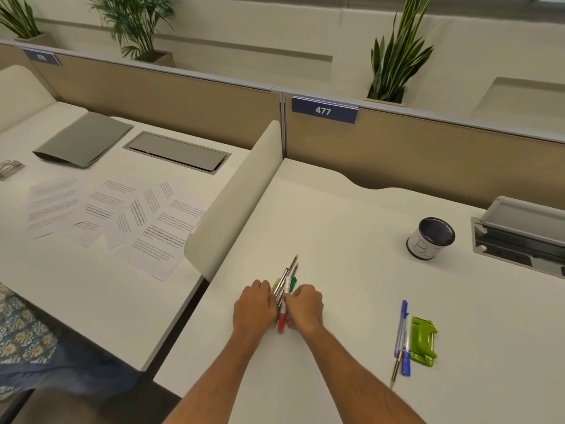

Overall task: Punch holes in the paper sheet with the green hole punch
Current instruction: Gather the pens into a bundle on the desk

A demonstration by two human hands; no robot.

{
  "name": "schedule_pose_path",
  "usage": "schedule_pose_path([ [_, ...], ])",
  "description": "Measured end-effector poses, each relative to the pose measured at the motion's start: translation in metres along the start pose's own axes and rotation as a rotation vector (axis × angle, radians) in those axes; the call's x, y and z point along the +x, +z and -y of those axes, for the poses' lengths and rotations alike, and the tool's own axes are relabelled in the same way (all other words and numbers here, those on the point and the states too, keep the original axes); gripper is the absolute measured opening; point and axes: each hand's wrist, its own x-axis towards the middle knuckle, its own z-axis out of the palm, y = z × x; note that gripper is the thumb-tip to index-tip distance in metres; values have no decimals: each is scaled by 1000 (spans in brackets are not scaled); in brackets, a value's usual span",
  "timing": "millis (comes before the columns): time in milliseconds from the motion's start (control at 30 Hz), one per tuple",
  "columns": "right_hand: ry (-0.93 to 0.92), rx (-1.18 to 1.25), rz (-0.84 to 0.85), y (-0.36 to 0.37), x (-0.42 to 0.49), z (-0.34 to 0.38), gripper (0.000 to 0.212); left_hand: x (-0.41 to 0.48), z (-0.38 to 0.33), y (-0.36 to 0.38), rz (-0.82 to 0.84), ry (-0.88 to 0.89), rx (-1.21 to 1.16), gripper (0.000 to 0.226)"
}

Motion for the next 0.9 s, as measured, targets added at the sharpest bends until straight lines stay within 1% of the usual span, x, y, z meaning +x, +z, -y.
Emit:
schedule_pose_path([
  [67, 4, 37, 7, 0, 1, -2, 22, -1, 0, -1, 0, -33, -72, 14],
  [233, -6, 67, 4, -1, 0, -5, 19, -2, -2, -6, -19, -96, -181, 13],
  [333, -26, 54, -9, -1, -2, -9, 14, -2, -4, -8, -13, -117, -213, 12],
  [467, -15, 71, -6, -1, -3, -14, 19, -2, -5, -10, -13, -114, -223, 12],
  [567, -2, 94, -4, -5, -3, -15, 15, -1, -5, -10, -11, -119, -232, 12],
  [633, -4, 114, -25, -12, -4, -18, 16, 0, -2, -10, -16, -128, -242, 14],
  [700, -39, 124, -79, -24, -8, -25, 21, 0, 3, -10, -62, -133, -232, 16],
  [767, -99, 98, -196, -46, -10, -41, 23, 1, 2, -7, -142, -87, -170, 15],
  [833, -103, 68, -355, -76, -10, -64, 21, -1, -12, -3, -219, 0, -123, 12],
  [900, -38, 87, -492, -110, -10, -91, 21, -7, -45, 5, -241, 164, -117, 11],
])
